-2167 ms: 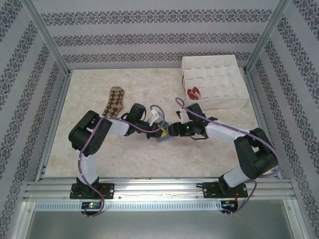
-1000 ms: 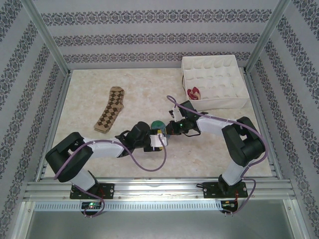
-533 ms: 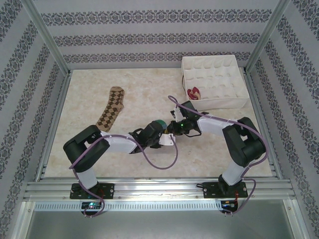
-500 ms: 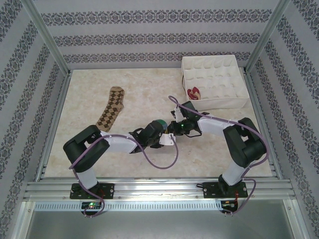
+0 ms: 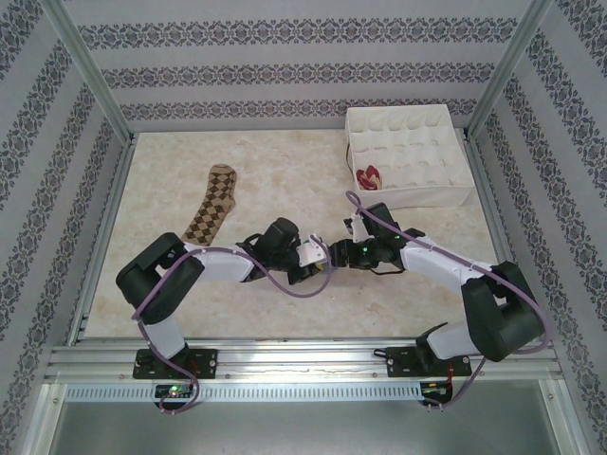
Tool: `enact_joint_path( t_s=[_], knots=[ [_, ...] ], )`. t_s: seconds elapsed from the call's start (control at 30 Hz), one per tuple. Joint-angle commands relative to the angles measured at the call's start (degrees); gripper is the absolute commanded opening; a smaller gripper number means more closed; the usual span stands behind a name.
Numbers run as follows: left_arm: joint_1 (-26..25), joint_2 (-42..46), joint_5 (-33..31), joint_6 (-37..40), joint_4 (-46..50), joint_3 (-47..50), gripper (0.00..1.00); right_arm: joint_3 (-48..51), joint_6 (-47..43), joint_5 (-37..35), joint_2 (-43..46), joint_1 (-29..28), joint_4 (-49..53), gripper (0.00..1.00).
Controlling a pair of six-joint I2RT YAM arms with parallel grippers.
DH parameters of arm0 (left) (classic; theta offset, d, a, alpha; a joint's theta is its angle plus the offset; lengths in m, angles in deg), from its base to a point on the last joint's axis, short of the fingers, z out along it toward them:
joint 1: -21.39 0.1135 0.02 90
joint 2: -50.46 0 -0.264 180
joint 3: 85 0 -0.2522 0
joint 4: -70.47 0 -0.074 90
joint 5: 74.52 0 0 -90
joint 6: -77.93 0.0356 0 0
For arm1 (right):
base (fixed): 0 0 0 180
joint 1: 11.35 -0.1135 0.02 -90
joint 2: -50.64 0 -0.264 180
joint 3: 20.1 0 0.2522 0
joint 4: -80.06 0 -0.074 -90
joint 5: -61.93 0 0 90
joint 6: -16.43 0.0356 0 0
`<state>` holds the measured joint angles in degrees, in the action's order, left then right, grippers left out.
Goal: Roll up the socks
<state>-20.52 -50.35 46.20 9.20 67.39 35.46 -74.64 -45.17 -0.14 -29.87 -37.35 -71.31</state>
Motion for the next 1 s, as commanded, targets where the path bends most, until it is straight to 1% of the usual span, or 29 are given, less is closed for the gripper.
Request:
enact_joint_path(
  t_s=[0.0,0.07,0.2,0.3,0.4,0.47,0.5,0.57,0.67,0.77,0.87,0.97],
  knots=[
    [2.89,-3.14,13.25,-13.62,-0.36,1.96,0.0,-0.33,-0.18,-0.63,-0.83,0.07,-0.2,0.55],
    [5.01,-4.3,16.95,-18.29,-3.69,2.25,0.0,-1.38,-0.57,-0.93,-2.15,-0.31,-0.85,0.55],
    [8.33,-6.87,22.23,-27.24,-11.59,2.86,0.0,-4.74,-1.62,-1.54,-5.9,-1.67,-1.12,0.55],
    [9.6,-9.2,25.03,-31.09,-15.53,2.32,0.0,-6.99,-2.27,-1.98,-9.09,-2.68,-1.29,0.54],
    [9.74,-10.27,25.53,-30.85,-14.8,1.37,0.0,-8.95,-2.74,-2.08,-12.23,-3.44,-1.01,0.46],
    [9.74,-10.01,24.51,-29.48,-13.4,1.14,0.0,-10.07,-2.74,-2.15,-14.22,-3.86,-0.09,0.35],
    [9.73,-9.43,23.59,-28.58,-12.75,1.21,0.02,-10.43,-2.62,-2.3,-14.93,-3.97,0.51,0.3],
    [9.65,-7.16,20.72,-25.22,-10.61,1.65,0.11,-10.66,-2.31,-2.72,-16.18,-3.97,1.45,0.2],
    [9.35,-2.29,15.53,-17.49,-6.1,2.39,0.22,-10.38,-1.91,-3.61,-17.11,-3.95,2.49,0.11],
    [8.55,3.43,9.94,-8.84,-3.53,3.95,0.33,-10.46,-1.95,-3.84,-17.64,-3.97,3.44,0.09],
    [6.95,9.26,2.79,-0.38,-4.03,6.84,0.44,-10.81,-1.84,-3.81,-18.05,-3.97,3.93,0.09],
    [4.21,13.38,-4.75,9.16,-4.31,9.24,0.51,-11.29,-1.75,-3.36,-18.43,-3.97,4.24,0.08]
  ],
)
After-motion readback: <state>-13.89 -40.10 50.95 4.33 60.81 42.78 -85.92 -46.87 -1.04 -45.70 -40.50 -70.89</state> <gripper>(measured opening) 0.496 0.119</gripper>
